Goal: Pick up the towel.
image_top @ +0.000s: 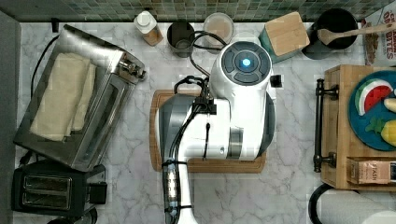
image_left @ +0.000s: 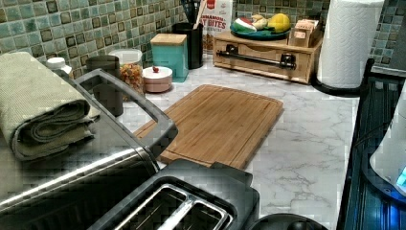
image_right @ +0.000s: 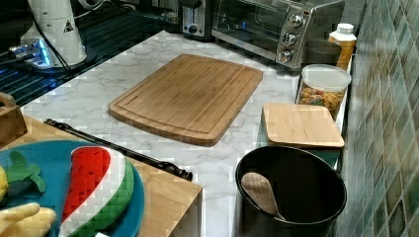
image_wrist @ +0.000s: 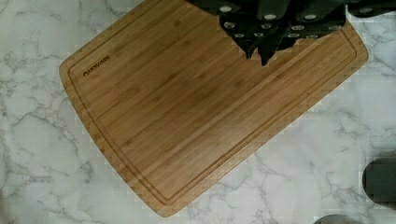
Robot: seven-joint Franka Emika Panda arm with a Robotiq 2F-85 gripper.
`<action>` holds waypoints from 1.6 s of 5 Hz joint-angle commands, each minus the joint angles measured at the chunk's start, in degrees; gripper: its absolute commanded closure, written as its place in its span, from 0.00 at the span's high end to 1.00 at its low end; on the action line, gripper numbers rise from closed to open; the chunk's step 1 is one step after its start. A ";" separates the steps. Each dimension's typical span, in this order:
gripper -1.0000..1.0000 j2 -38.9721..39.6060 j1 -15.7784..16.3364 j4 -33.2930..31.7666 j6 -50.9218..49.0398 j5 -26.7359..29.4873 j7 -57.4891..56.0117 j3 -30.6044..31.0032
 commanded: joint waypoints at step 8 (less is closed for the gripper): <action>0.00 -7.64 8.92 -2.94 18.81 5.00 4.49 9.62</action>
